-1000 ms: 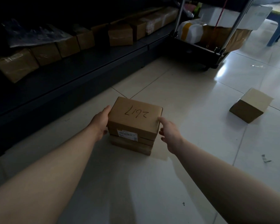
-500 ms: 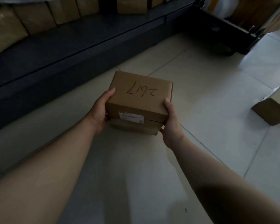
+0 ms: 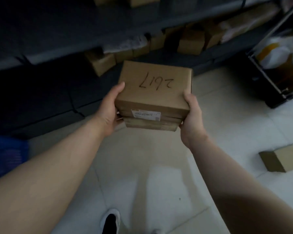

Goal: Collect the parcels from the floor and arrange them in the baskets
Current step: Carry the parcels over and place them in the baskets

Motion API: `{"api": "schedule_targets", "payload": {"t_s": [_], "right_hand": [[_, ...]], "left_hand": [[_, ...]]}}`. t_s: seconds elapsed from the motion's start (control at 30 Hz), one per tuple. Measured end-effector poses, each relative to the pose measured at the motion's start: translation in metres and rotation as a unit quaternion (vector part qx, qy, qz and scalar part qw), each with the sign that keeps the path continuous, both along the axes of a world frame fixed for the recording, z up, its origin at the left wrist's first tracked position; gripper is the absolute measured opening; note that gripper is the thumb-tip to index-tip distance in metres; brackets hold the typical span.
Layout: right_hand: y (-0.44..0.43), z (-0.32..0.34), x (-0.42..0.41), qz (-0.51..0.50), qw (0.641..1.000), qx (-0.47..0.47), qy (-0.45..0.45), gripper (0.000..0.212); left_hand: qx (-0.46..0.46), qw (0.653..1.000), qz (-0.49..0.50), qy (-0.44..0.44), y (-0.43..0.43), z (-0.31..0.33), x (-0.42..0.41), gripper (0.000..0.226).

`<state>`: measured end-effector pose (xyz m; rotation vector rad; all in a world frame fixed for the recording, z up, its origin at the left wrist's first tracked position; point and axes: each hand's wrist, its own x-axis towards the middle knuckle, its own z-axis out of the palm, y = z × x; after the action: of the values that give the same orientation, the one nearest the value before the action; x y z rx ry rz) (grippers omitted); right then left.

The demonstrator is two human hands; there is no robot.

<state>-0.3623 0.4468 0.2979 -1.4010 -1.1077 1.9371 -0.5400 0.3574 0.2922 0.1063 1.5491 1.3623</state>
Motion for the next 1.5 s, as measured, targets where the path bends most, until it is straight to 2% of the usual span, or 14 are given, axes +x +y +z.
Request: {"api": "schedule_targets", "payload": {"t_s": [0.2, 0.37, 0.5, 0.63, 0.83, 1.0, 1.23, 1.43, 1.5], "right_hand": [[-0.052, 0.203, -0.039, 0.081, 0.996, -0.011, 0.022, 0.035], [-0.112, 0.346, -0.064, 0.157, 0.986, -0.021, 0.050, 0.040], [-0.171, 0.430, -0.092, 0.241, 0.967, -0.016, 0.077, 0.041], [-0.244, 0.486, -0.125, 0.325, 0.941, -0.006, 0.093, 0.040], [-0.364, 0.535, -0.189, 0.446, 0.888, 0.015, 0.109, 0.039], [-0.462, 0.548, -0.255, 0.523, 0.846, -0.002, 0.100, 0.039], [-0.568, 0.513, -0.343, 0.489, 0.871, -0.014, 0.053, 0.048], [-0.574, 0.487, -0.385, 0.467, 0.884, -0.014, 0.018, 0.045], [-0.574, 0.481, -0.394, 0.471, 0.882, -0.012, 0.013, 0.045]], "left_hand": [[0.004, 0.998, 0.048, 0.029, -0.072, 0.209, -0.027, 0.045], [-0.001, 0.992, 0.111, 0.061, -0.156, 0.362, -0.034, 0.041], [0.013, 0.976, 0.201, 0.084, -0.239, 0.445, -0.035, 0.048], [0.015, 0.951, 0.288, 0.112, -0.332, 0.500, -0.036, 0.049], [0.015, 0.920, 0.374, 0.116, -0.473, 0.546, -0.061, 0.056], [0.008, 0.908, 0.413, 0.069, -0.586, 0.546, -0.100, 0.074], [-0.009, 0.905, 0.426, -0.014, -0.679, 0.524, -0.168, 0.064], [-0.038, 0.940, 0.328, -0.090, -0.699, 0.501, -0.204, 0.069], [-0.047, 0.946, 0.301, -0.109, -0.703, 0.494, -0.214, 0.078]]}}
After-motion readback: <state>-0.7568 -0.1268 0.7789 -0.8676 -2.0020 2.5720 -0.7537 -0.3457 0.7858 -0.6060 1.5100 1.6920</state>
